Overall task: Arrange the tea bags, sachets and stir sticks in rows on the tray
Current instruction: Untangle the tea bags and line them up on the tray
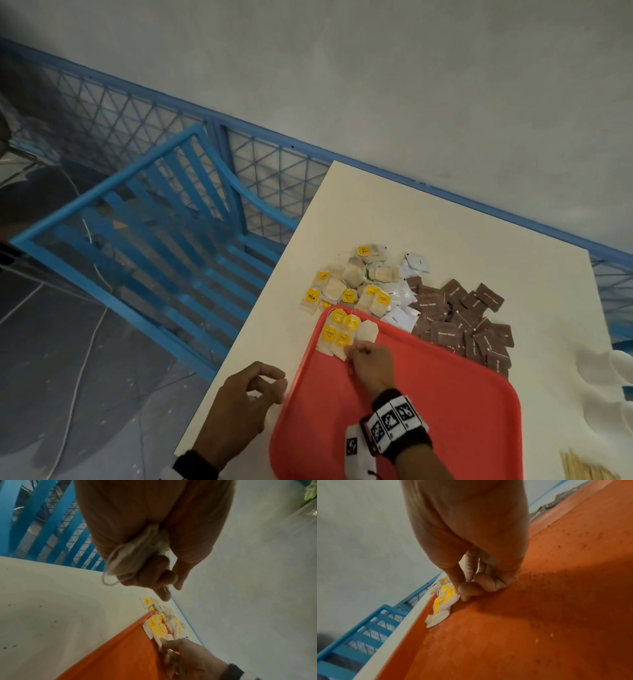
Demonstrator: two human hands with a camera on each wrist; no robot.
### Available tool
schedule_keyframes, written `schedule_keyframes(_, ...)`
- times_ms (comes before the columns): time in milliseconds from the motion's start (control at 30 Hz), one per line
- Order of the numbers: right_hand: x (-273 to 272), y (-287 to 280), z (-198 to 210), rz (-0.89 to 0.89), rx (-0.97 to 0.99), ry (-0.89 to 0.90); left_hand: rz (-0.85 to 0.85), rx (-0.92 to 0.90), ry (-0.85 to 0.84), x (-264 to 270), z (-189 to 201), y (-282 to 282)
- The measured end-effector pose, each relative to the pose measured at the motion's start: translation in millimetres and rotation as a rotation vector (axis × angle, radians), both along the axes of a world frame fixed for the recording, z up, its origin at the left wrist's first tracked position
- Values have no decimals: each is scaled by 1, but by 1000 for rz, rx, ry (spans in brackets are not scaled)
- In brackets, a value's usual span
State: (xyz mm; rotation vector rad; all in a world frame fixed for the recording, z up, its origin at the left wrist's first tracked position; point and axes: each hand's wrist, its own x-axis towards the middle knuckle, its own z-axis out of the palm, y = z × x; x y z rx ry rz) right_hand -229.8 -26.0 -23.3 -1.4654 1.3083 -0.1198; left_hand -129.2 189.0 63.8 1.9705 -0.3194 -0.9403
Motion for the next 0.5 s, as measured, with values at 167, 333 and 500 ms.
schedule_keyframes(167, 2, -5, -3, 38, -105, 147, 9, -13, 25, 6, 4, -2)
schedule_keyframes(333, 4, 4, 3, -44, -257, 163, 18, -43, 89, 7, 10, -5)
schedule_keyframes(500, 3, 12, 7, 127, -292, 166, 238, -166, 407, 6, 24, -14)
